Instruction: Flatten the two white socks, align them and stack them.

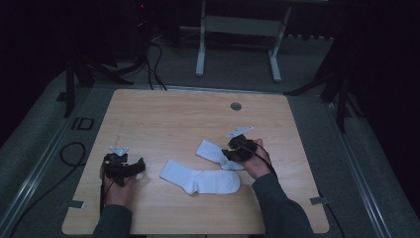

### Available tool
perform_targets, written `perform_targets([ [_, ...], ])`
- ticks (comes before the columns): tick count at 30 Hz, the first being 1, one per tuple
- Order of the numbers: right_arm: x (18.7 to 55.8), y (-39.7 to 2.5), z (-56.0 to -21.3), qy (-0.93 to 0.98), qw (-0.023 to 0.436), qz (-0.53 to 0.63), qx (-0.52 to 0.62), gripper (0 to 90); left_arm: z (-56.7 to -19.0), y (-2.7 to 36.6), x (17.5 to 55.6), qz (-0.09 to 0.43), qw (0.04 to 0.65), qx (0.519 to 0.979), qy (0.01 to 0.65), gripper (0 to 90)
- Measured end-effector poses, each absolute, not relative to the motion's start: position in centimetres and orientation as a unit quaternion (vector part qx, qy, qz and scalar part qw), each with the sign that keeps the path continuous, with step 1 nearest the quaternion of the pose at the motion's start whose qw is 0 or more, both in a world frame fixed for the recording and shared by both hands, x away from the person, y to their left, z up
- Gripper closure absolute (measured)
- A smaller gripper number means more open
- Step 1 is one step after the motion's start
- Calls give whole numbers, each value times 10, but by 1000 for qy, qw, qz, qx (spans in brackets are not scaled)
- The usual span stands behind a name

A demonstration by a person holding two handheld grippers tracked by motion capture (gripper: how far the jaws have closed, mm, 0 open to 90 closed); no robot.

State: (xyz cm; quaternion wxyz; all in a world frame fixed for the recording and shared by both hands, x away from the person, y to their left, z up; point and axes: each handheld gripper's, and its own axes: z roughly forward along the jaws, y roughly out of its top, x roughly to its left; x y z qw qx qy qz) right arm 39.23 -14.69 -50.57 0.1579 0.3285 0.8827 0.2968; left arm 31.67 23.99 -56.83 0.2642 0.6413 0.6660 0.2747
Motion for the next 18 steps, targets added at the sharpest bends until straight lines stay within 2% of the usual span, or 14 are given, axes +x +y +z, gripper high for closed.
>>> perform_targets([
  [12, 405, -126, -522, 904, 138, 274, 298, 597, -568, 240, 317, 275, 264, 641, 666, 125],
  [18, 408, -117, -531, 914, 125, 261, 283, 561, -568, 240, 317, 275, 264, 641, 666, 126],
])
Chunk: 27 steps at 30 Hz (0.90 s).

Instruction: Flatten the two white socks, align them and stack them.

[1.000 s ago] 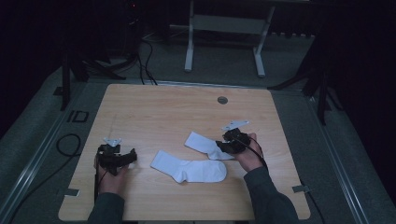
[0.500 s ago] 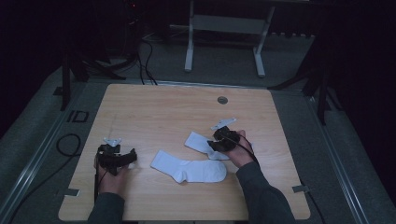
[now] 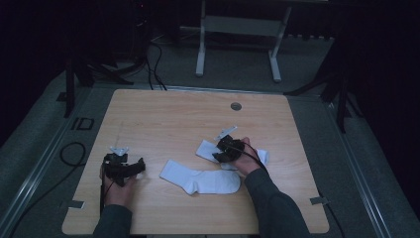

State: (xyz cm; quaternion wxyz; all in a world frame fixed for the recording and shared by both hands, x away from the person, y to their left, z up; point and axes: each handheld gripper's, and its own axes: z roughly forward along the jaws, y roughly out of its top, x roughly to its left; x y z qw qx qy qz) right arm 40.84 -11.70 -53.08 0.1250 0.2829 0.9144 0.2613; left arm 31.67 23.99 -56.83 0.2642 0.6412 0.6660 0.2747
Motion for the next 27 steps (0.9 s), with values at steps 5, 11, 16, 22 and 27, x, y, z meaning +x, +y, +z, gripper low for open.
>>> perform_targets([
  [5, 414, -114, -534, 916, 118, 255, 286, 524, -568, 240, 317, 275, 264, 641, 666, 125],
  [11, 422, -113, -541, 918, 78, 259, 290, 486, -568, 240, 317, 275, 264, 641, 666, 126],
  [16, 424, -115, -541, 921, 75, 261, 280, 528, -568, 240, 317, 275, 264, 641, 666, 128],
  [22, 426, -118, -540, 916, 83, 263, 292, 665, -568, 239, 316, 274, 265, 644, 663, 130],
  [27, 425, -119, -541, 914, 91, 264, 293, 805, -568, 239, 316, 274, 265, 644, 663, 130],
])
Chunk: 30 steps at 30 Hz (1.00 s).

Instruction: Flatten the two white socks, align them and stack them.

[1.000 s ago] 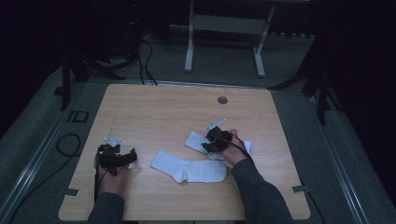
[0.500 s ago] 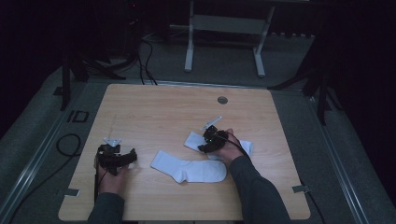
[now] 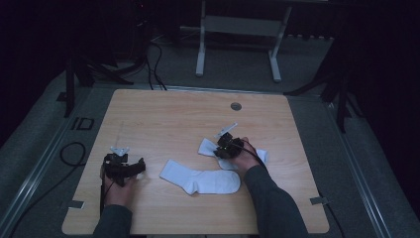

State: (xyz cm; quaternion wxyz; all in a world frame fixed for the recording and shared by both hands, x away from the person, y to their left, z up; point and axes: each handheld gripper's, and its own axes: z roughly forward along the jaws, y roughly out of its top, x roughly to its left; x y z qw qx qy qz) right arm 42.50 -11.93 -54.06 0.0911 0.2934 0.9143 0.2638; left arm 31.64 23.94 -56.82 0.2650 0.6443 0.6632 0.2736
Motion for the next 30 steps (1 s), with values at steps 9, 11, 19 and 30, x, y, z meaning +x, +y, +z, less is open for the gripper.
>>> perform_targets([
  [9, 424, -122, -541, 910, 94, 270, 299, 835, -568, 239, 316, 274, 265, 644, 663, 131],
  [11, 424, -123, -540, 911, 99, 265, 300, 835, -568, 239, 317, 274, 266, 643, 664, 130],
  [19, 420, -130, -532, 913, 115, 258, 295, 835, -568, 239, 316, 274, 265, 644, 663, 131],
  [30, 414, -131, -499, 908, 128, 285, 280, 832, -568, 239, 316, 274, 265, 644, 663, 131],
])
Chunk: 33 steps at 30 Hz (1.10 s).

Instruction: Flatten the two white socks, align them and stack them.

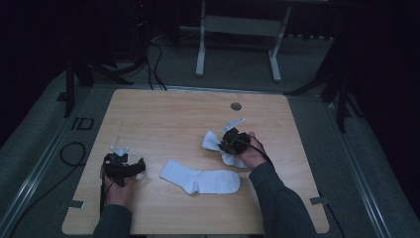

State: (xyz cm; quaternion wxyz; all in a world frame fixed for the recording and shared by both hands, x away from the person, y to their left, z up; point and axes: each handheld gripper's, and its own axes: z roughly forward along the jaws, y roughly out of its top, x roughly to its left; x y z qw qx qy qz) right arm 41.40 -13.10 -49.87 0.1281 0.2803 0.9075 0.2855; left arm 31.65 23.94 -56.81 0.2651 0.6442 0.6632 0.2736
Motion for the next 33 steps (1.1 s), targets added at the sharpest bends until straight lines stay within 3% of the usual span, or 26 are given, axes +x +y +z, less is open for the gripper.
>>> perform_targets([
  [9, 407, -120, -476, 905, 137, 307, 262, 831, -568, 239, 317, 274, 266, 643, 664, 130],
  [33, 344, -106, -395, 890, 178, 383, 173, 826, -568, 239, 316, 273, 266, 643, 664, 131],
])
